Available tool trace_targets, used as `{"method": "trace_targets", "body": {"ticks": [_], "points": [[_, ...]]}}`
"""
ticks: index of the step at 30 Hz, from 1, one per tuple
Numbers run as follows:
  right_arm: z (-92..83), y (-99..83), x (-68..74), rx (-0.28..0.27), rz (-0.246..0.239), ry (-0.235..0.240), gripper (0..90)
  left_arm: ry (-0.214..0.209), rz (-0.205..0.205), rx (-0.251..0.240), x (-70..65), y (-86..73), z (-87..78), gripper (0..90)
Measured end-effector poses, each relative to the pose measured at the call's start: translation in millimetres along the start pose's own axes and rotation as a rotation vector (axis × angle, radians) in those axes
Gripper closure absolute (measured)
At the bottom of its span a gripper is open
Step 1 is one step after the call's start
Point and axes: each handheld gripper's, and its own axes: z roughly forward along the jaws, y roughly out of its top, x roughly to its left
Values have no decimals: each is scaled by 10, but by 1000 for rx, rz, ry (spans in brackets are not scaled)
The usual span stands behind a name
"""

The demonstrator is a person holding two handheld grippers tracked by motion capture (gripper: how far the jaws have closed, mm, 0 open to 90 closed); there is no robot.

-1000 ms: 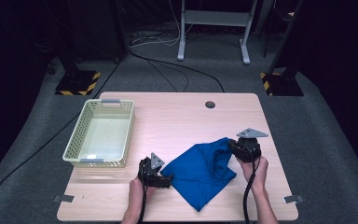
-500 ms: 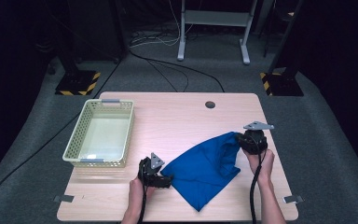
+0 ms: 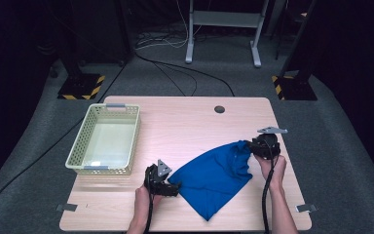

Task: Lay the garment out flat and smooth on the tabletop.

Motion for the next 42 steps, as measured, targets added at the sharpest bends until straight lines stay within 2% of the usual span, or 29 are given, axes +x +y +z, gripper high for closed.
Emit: {"method": "trace_targets", "body": {"ticks": [6, 10, 13, 14, 16, 19, 24, 29, 33, 36, 37, 39, 42], "points": [[7, -164, 75, 72, -28, 21, 597, 1, 0, 0, -1, 0, 0, 87], [147, -283, 191, 144, -70, -8, 531, 0, 0, 0, 0, 0, 0, 87], [232, -328, 188, 171, -58, -12, 497, 1, 0, 0, -1, 0, 0, 87], [291, -352, 167, 179, -36, -26, 479, 1, 1, 0, -1, 0, 0, 87], [322, -358, 141, 171, -12, -27, 443, 1, 1, -1, -2, 0, 0, 87], [344, -347, 104, 169, -2, -37, 414, 1, 0, -1, -2, 0, 0, 87], [394, -312, 34, 160, 10, -63, 378, 1, 1, -1, -2, 0, 0, 87], [444, -299, -3, 127, -10, -98, 337, 1, 1, 0, -1, 0, 0, 87], [446, -277, -43, 130, 19, -127, 261, 6, 3, -1, -8, -1, -3, 87], [397, -288, -57, 110, 32, -115, 232, 7, 4, -2, -9, -1, -3, 86], [346, -297, -63, 96, 37, -98, 213, 7, 6, -3, -10, -1, -3, 86], [216, -332, -50, 75, 28, -66, 170, 7, 5, -3, -10, -1, -3, 86], [150, -371, -20, 78, 14, -46, 154, 7, 4, -2, -10, -1, -3, 86]]}}
